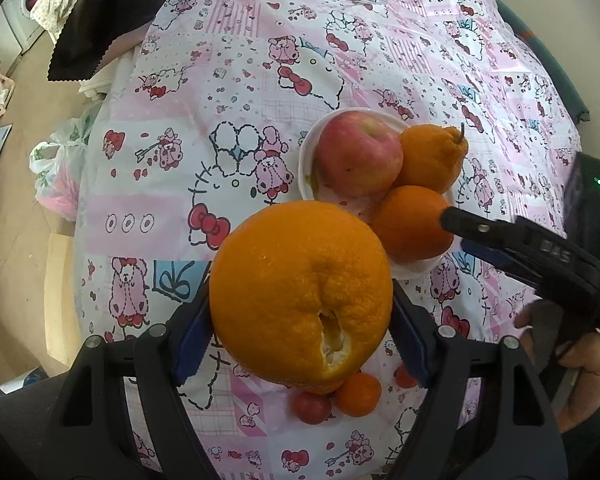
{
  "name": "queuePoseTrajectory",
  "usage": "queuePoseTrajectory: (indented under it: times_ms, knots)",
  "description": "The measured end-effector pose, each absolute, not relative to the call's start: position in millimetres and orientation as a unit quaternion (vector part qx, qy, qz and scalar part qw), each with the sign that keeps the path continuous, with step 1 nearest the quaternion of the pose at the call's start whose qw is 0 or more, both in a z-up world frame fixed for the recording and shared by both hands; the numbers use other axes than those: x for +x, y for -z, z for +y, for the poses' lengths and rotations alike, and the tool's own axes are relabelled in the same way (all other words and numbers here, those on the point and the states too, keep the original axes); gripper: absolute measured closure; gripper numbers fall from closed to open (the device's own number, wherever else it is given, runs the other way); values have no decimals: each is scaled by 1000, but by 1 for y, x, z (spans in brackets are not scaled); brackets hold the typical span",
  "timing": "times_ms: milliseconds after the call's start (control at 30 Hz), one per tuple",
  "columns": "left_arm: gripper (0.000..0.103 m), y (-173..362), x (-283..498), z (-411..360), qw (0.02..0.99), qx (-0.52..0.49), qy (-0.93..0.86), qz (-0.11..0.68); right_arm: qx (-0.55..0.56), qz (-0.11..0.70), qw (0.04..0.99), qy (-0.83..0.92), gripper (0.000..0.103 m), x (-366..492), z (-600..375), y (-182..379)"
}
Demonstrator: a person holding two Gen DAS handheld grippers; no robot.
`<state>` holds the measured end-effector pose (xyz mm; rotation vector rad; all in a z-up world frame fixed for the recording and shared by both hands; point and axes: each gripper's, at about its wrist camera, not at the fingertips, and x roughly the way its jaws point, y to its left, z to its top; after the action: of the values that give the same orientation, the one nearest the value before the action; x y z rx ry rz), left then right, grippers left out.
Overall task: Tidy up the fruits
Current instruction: 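Place the orange on the plate with the right gripper, then place the large orange on the plate with the left gripper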
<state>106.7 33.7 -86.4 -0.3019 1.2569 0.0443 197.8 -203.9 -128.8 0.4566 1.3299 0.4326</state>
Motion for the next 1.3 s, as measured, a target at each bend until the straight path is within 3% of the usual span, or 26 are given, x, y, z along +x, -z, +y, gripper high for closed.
queuePoseTrajectory:
  times_ms: [200, 300, 567, 867, 1300]
  knots:
    - [27, 77, 112, 28, 806, -136, -9, 576, 247, 580, 754, -185, 21, 181, -244, 92]
    - [27, 71, 124, 23, 805, -135, 4, 578, 255, 568, 764, -168, 14, 170, -269, 78]
    - [27, 59, 221, 11, 817, -133, 11, 561, 331, 550, 755, -132, 11, 169, -310, 76]
    - [27, 104, 314, -25, 800, -121, 43, 586, 328, 556, 751, -137, 11, 187, -304, 86]
    - [26, 148, 344, -39, 750, -113, 23, 651, 321, 560, 747, -158, 11, 193, -297, 84]
